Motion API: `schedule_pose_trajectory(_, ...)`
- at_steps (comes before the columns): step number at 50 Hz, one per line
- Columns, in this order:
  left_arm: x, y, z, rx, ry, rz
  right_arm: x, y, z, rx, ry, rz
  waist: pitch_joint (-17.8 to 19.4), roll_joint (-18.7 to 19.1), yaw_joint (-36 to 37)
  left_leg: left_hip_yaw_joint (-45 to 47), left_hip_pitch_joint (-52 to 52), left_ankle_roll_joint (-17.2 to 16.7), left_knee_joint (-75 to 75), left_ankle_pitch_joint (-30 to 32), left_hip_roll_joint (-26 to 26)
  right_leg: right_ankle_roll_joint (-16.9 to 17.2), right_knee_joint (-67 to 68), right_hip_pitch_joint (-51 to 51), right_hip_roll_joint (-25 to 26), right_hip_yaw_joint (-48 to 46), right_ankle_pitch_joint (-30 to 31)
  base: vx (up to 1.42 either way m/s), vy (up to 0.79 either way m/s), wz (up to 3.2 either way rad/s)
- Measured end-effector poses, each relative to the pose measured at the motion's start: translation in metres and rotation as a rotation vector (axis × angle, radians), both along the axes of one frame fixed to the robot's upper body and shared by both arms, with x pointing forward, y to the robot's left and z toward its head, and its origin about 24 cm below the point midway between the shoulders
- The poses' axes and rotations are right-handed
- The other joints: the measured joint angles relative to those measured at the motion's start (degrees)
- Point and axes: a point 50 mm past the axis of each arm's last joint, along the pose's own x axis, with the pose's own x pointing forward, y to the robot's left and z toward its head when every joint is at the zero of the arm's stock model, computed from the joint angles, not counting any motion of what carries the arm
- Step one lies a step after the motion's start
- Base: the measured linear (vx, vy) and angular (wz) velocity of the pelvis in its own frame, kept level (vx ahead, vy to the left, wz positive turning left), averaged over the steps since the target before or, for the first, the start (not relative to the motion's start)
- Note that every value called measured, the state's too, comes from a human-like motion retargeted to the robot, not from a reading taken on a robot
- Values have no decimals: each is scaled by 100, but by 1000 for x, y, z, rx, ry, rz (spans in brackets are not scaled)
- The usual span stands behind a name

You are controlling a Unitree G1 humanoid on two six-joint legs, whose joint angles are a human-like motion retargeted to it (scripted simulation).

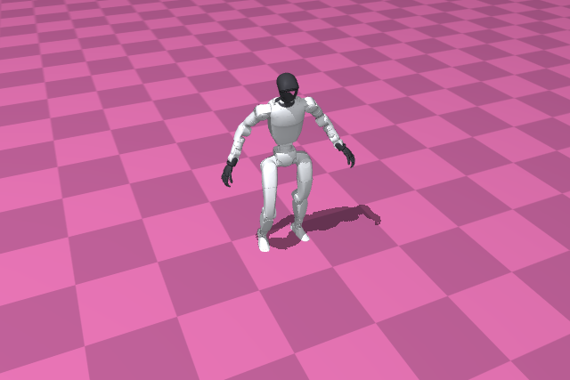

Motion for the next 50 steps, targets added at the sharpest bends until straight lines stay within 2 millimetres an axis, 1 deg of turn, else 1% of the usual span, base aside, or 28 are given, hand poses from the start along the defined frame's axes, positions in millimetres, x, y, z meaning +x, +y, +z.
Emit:
schedule_pose_trajectory(2, -4, -9, -6, -33, 4, -16, -1, -2, 0, -22, 29, 11, 23, -59, 88, -21, -16, -50, 163, 59, -280, 13, -996, 593, -132, 179, -175, 6, 8, 3)
schedule_pose_trajectory(3, -5, -12, -8, -49, 9, -29, 1, -2, -1, -25, 42, 20, 89, -131, 152, -62, -105, -65, 458, 149, -427, -81, -1344, 878, -293, 172, -393, 0, 0, 0)
schedule_pose_trajectory(5, -11, -18, -12, -74, 33, -63, 4, 0, -3, -12, 72, 54, 190, -366, 271, -120, -695, -175, 1696, 450, -693, -343, -1761, 1230, -754, 137, -710, 0, 0, 0)
schedule_pose_trajectory(6, -16, -19, -13, -80, 52, -81, 6, 2, -3, -3, 84, 82, 225, -464, 308, -33, -1182, -305, 2642, 536, -669, -441, -1794, 1272, -961, 150, -765, -2, 7, -3)
schedule_pose_trajectory(8, -29, -21, -16, -88, 95, -114, 12, 4, -2, 4, 95, 142, 275, -583, 387, 304, -2126, -525, 4569, 452, -328, -534, -1713, 1235, -1260, 243, -824, -1, 10, -11)
schedule_pose_trajectory(10, -46, -22, -18, -101, 145, -139, 21, 6, 1, -3, 93, 210, 286, -643, 499, 738, -2879, -713, 6368, -22, 348, -461, -1589, 1096, -1436, 423, -807, -1, 15, -26)
schedule_pose_trajectory(11, -53, -24, -21, -114, 171, -149, 26, 5, 5, -11, 85, 238, 262, -713, 495, 920, -3196, -763, 7091, -231, 574, -370, -1595, 1015, -1625, 484, -757, -4, 26, 3)
schedule_pose_trajectory(15, -76, -28, -29, -169, 263, -146, 44, -2, 19, -34, 38, 289, 144, -1061, 358, 1340, -4299, -800, 9322, -756, 994, -64, -1725, 704, -2497, 681, -448, -9, 37, 48)
schedule_pose_trajectory(18, -91, -28, -32, -197, 296, -86, 37, -9, 24, -43, 23, 241, -4, -1302, 324, 1264, -4797, -800, 10362, -983, 1296, 101, -1923, 640, -2977, 740, -232, 0, 24, 41)
schedule_pose_trajectory(21, -98, -27, -33, -212, 282, -12, 21, -18, 23, -62, 40, 164, -142, -1518, 354, 1063, -5096, -800, 10846, -918, 1659, 213, -2111, 614, -3372, 733, -49, 5, 19, 42)
schedule_pose_trajectory(23, -98, -26, -33, -216, 257, 30, 10, -23, 21, -73, 65, 118, -169, -1634, 399, 891, -5191, -800, 10782, -748, 1701, 271, -2228, 618, -3625, 726, 82, 1, 29, 35)
schedule_pose_trajectory(25, -94, -25, -33, -220, 231, 57, 1, -26, 19, -80, 92, 88, -151, -1722, 464, 722, -5170, -800, 10419, -523, 1554, 347, -2379, 655, -3869, 728, 229, -2, 39, 20)
schedule_pose_trajectory(28, -91, -25, -33, -230, 212, 78, -3, -28, 17, -86, 113, 78, -91, -1734, 621, 501, -4739, -800, 9389, -132, 1332, 448, -2681, 817, -4068, 730, 406, 1, 42, -17)
schedule_pose_trajectory(30, -94, -26, -34, -242, 218, 86, -2, -28, 17, -93, 112, 86, -80, -1666, 720, 421, -4215, -800, 8458, 205, 1335, 466, -2874, 957, -4078, 715, 463, 10, 36, -14)
schedule_pose_trajectory(31, -98, -30, -37, -251, 231, 83, -4, -28, 18, -97, 109, 81, -280, -1790, 567, 466, -4074, -800, 7840, 491, 1143, 511, -2932, 932, -4306, 598, 459, 17, 33, 35)
schedule_pose_trajectory(32, -101, -32, -38, -259, 244, 83, -4, -28, 18, -100, 102, 82, -360, -1787, 531, 480, -3799, -800, 7238, 736, 1099, 516, -2983, 960, -4351, 557, 457, 15, 35, -31)
schedule_pose_trajectory(33, -104, -29, -38, -264, 261, 89, 3, -25, 18, -100, 86, 96, -202, -1531, 727, 432, -3256, -800, 6666, 900, 1350, 444, -3019, 1090, -4028, 672, 458, 10, 41, -116)
schedule_pose_trajectory(34, -107, -28, -38, -269, 279, 88, 7, -23, 17, -98, 72, 99, -150, -1394, 801, 357, -2829, -800, 6007, 1067, 1359, 422, -3039, 1170, -3891, 718, 455, 9, 47, -137)
schedule_pose_trajectory(35, -110, -28, -38, -273, 296, 85, 9, -22, 17, -95, 58, 96, -152, -1318, 815, 269, -2461, -800, 5305, 1235, 1248, 426, -3052, 1223, -3846, 731, 449, 12, 54, -70)
schedule_pose_trajectory(38, -113, -23, -36, -260, 327, 68, 11, -15, 13, -74, 18, 68, -134, -1087, 860, -525, -1284, -800, 2975, 1628, 673, 502, -3040, 1390, -3705, 772, 438, 13, 60, -46)
schedule_pose_trajectory(39, -114, -19, -34, -243, 328, 65, 9, -10, 9, -62, 9, 54, -139, -892, 883, -739, -934, -800, 2408, 1567, 853, 460, -2940, 1424, -3412, 733, 413, 10, 50, -45)
schedule_pose_trajectory(40, -114, -15, -31, -221, 326, 64, 7, -5, 6, -48, 1, 40, -153, -647, 906, -909, -616, -800, 1939, 1415, 1187, 388, -2799, 1444, -3018, 673, 379, 2, 51, -17)
schedule_pose_trajectory(41, -109, -10, -28, -194, 308, 58, 7, -2, 3, -38, -7, 28, -145, -532, 863, -744, -493, -586, 1813, 921, 1372, 399, -2699, 1402, -2885, 611, 470, -5, 59, 11)
schedule_pose_trajectory(43, -94, -2, -22, -139, 264, 41, 10, 4, -1, -22, -19, 7, -55, -431, 765, -399, -341, -200, 1731, -51, 1493, 498, -2529, 1281, -2841, 590, 826, -15, 74, 42)
schedule_pose_trajectory(45, -74, 5, -15, -76, 207, 19, 16, 14, -7, -2, -24, -1, 184, -457, 661, -336, -424, -8, 2000, -623, 1406, 586, -2299, 1106, -2897, 758, 1376, -19, 76, 46)
schedule_pose_trajectory(47, -56, 12, -7, -15, 154, -2, 20, 26, -14, 19, -15, 20, 459, -464, 533, -498, -663, 60, 2467, -703, 1313, 495, -1786, 870, -2828, 928, 1621, -19, 69, 49)
schedule_pose_trajectory(48, -47, 15, -2, 12, 126, -11, 22, 32, -16, 27, -12, 38, 582, -429, 476, -569, -744, 83, 2602, -686, 1308, 345, -1389, 706, -2737, 910, 1510, -17, 61, 41)
schedule_pose_trajectory(50, -28, 23, 10, 50, 70, -24, 28, 43, -19, 41, -13, 83, 765, -301, 418, -639, -754, 174, 2555, -652, 1363, -116, -353, 286, -2553, 578, 940, -16, 54, 22)
